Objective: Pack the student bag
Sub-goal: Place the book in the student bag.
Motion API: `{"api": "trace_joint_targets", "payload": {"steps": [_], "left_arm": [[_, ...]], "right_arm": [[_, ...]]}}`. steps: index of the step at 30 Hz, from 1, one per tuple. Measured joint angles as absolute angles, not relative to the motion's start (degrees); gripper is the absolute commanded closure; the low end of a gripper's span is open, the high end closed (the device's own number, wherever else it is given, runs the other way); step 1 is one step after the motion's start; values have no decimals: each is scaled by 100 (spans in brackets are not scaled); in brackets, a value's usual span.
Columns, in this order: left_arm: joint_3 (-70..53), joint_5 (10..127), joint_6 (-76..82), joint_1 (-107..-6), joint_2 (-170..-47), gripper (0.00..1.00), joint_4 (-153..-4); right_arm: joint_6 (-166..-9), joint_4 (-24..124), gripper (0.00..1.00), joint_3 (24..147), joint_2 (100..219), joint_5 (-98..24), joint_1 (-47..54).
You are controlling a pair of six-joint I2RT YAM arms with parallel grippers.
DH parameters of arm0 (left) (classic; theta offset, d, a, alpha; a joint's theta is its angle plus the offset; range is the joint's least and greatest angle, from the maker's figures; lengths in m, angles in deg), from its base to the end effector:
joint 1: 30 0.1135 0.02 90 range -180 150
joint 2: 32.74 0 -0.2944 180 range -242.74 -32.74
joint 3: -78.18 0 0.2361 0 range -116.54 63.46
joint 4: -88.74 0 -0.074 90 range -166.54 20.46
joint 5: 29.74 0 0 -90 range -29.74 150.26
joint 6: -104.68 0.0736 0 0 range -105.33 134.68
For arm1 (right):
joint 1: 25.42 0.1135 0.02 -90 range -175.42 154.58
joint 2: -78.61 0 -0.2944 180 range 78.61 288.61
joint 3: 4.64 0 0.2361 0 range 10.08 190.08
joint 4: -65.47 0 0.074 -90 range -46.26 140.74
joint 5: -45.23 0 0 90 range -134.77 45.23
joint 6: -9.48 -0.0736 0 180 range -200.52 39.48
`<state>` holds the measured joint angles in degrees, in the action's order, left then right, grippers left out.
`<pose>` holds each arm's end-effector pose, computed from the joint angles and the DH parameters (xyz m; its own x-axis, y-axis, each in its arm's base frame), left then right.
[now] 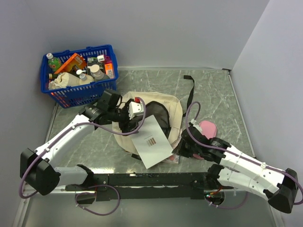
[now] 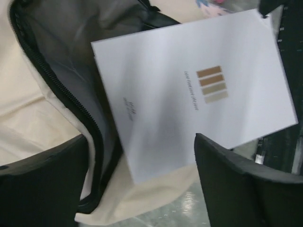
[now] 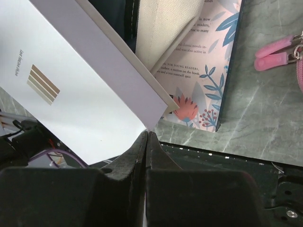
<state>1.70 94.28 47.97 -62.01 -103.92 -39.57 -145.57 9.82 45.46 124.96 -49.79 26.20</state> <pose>0.1929 -0.1691 0.3162 -0.0925 0.5943 -0.7989 0.9778 0.2058 0.0400 0.0940 0.1083 0.2260 -0.8837 0.3389 -0.3227 0.1277 0.8381 0.5304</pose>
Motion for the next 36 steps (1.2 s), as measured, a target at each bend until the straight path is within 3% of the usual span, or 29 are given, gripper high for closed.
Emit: {"api": "trace_joint_targets", "payload": {"steps": [12, 25, 33, 36], "left_arm": [[-503, 8215, 4362, -6627, -11382, 4, -5118], [-2407, 7871, 4883, -6699, -12663, 4, -5406], [-4238, 8997, 5923, -6760, -14153, 4, -2868], [-4374, 9196, 6288, -6760, -14405, 4, -1957]], "right_arm": [[-14383, 1150, 100, 4406, 12238, -4815, 2606], [-14343, 1176, 100, 4146, 11882, -4732, 2606], [-14254, 1152, 100, 4146, 11748, -4732, 2604], [-14236, 1146, 100, 4146, 11672, -4732, 2600]]}}
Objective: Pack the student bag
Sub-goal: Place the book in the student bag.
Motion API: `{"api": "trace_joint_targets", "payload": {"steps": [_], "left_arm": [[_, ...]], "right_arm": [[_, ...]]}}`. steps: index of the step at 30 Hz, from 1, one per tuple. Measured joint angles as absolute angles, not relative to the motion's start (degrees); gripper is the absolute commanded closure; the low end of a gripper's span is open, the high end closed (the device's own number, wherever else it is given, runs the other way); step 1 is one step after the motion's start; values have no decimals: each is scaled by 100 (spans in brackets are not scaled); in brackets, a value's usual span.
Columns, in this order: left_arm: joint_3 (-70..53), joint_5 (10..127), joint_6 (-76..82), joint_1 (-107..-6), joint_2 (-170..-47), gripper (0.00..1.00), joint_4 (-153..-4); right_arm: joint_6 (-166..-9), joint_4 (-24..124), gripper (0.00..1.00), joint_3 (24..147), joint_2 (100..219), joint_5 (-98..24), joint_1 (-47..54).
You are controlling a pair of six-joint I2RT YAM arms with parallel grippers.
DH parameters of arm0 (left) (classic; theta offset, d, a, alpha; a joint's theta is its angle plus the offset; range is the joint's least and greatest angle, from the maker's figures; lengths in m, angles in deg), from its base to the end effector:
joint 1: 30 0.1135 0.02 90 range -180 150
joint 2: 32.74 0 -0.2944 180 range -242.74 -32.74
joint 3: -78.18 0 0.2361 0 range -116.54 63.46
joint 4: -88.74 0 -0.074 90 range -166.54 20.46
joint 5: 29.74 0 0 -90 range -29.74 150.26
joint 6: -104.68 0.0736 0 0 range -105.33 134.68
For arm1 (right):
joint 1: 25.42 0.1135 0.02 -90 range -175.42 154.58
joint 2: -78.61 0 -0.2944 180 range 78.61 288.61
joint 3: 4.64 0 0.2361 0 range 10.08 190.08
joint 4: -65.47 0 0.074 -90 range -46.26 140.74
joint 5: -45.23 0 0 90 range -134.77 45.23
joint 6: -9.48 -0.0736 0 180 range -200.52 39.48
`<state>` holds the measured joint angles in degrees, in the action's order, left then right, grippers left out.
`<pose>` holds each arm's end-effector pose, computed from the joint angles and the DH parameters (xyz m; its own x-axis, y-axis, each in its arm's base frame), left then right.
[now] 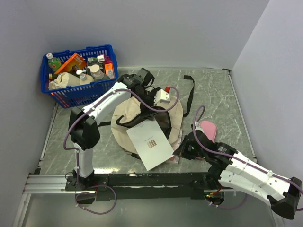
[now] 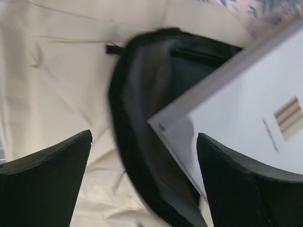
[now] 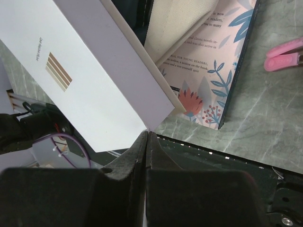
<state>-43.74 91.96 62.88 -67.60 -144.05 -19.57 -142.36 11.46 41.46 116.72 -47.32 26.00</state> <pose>0.3132 -0.2900 0.3117 0.0748 0.7429 -0.6652 0.9972 -0.0522 0.0539 0.0803 0.0954 0.2219 -0.8833 0.3051 -0.3559 0.0361 0.8013 0.5971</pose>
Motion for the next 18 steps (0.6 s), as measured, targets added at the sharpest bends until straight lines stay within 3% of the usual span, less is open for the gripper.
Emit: {"api": "trace_joint_targets", "payload": {"steps": [5, 7, 8, 9, 11, 18], "left_arm": [[-3950, 9130, 6483, -6773, -14138, 2, -1620], [-3650, 8934, 6489, -6808, -13930, 18, -1673], [-3519, 8798, 6485, -6837, -13836, 28, -1719], [-3399, 8665, 6461, -6878, -13749, 70, -1802], [-3170, 8256, 6371, -6981, -13583, 99, -2071], [-2569, 6853, 6035, -7597, -12934, 99, -3266]], "right_arm": [[-14232, 1143, 100, 4146, 11657, -4730, 2600], [-14232, 1143, 100, 4144, 11648, -4730, 2593], [-14232, 1143, 100, 4139, 11643, -4730, 2591], [-14232, 1146, 100, 4128, 11635, -4727, 2591], [-14232, 1146, 100, 4093, 11619, -4730, 2591], [-14234, 1119, 100, 4034, 11574, -4701, 2591]]}}
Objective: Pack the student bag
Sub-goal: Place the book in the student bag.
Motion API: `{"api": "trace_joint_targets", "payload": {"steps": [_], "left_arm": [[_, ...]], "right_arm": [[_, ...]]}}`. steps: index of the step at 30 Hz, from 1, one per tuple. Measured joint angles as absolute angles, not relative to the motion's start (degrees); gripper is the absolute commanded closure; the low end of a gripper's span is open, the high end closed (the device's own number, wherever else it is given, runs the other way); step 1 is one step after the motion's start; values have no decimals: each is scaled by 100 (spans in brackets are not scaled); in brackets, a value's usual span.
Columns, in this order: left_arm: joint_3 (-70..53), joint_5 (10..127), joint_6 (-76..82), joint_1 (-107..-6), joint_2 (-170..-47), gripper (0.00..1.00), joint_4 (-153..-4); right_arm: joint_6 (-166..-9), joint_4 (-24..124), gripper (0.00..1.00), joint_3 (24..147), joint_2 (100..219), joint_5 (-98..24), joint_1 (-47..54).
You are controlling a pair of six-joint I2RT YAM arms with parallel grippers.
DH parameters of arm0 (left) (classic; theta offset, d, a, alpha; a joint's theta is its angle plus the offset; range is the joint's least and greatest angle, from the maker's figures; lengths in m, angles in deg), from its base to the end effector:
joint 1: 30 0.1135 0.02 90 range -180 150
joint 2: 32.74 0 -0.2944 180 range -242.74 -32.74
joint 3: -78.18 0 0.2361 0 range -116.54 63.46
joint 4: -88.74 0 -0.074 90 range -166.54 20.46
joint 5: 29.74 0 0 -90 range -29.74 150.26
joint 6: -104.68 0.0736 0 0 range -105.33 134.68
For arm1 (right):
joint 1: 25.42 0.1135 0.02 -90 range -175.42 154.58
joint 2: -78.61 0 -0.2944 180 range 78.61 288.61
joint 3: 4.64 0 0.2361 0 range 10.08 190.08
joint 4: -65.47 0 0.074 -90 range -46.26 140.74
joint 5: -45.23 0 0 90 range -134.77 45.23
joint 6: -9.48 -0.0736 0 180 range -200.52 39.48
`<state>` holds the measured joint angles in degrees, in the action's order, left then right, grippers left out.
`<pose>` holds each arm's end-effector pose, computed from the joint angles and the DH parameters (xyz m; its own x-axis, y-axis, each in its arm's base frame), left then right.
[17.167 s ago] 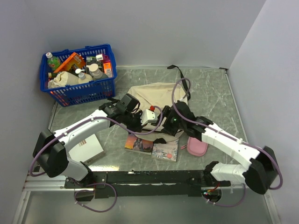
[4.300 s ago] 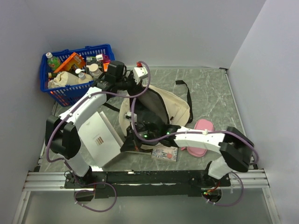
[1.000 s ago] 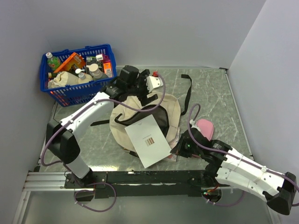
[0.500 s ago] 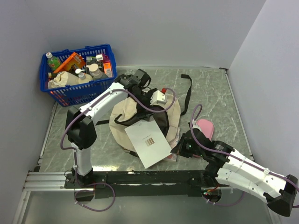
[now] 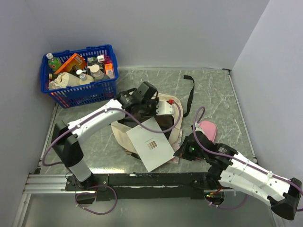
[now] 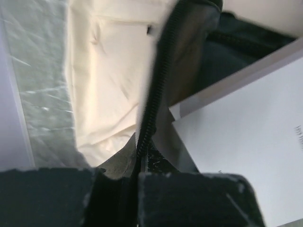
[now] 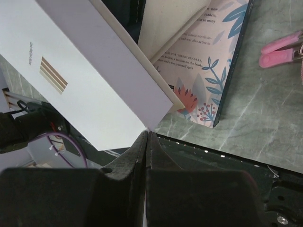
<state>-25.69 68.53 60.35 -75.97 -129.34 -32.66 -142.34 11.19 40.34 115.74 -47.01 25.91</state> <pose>0.2564 -0.2804 0.3212 0.1744 0.8380 -0.5170 0.9290 0.0339 0.3685 0.0778 0.0926 0.2166 -0.8866 0.3017 -0.3505 0.0386 0.8034 0.5942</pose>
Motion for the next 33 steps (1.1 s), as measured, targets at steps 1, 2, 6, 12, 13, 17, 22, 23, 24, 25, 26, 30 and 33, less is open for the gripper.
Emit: {"api": "trace_joint_targets", "payload": {"steps": [1, 2, 6, 12, 13, 17, 22, 23, 24, 25, 26, 30, 33], "left_arm": [[-2494, 6678, 5976, -7748, -12800, 99, -3393], [-2418, 6514, 5895, -7912, -12650, 99, -3518], [-2276, 6079, 5645, -8439, -12173, 99, -3789], [-2009, 5714, 5189, -8762, -11539, 99, -4243], [-1978, 5723, 5119, -8762, -11474, 99, -4252], [-1683, 5806, 4852, -8786, -11207, 98, -4167], [-1004, 6138, 4629, -8821, -10973, 99, -4018], [-831, 6199, 4607, -8824, -10936, 99, -4036], [-623, 6269, 4581, -8824, -10890, 99, -4077], [-446, 6337, 4548, -8826, -10851, 99, -4088], [-311, 6392, 4535, -8828, -10820, 99, -4116], [-274, 6499, 4448, -8837, -10805, 99, -4241], [-370, 6521, 4387, -8837, -10805, 99, -4315]], "right_arm": [[-14234, 1117, 100, 4026, 11569, -4695, 2589], [-14236, 1121, 100, 4004, 11560, -4690, 2589], [-14278, 1126, 100, 3914, 11532, -4677, 2567], [-14418, 1170, 100, 3720, 11434, -4568, 2443], [-14444, 1181, 100, 3700, 11431, -4548, 2423], [-14627, 1353, 100, 3523, 11412, -4424, 2211], [-15189, 1911, 100, 3108, 11217, -4135, 1546], [-15327, 2066, 100, 3090, 11211, -4133, 1476], [-15460, 2232, 100, 3095, 11250, -4142, 1435], [-15574, 2387, 100, 3125, 11342, -4164, 1411], [-15661, 2492, 100, 3200, 11429, -4194, 1402], [-15948, 2927, 100, 3781, 12078, -4437, 1441], [-16002, 3126, 100, 4336, 12607, -4867, 1503]]}}
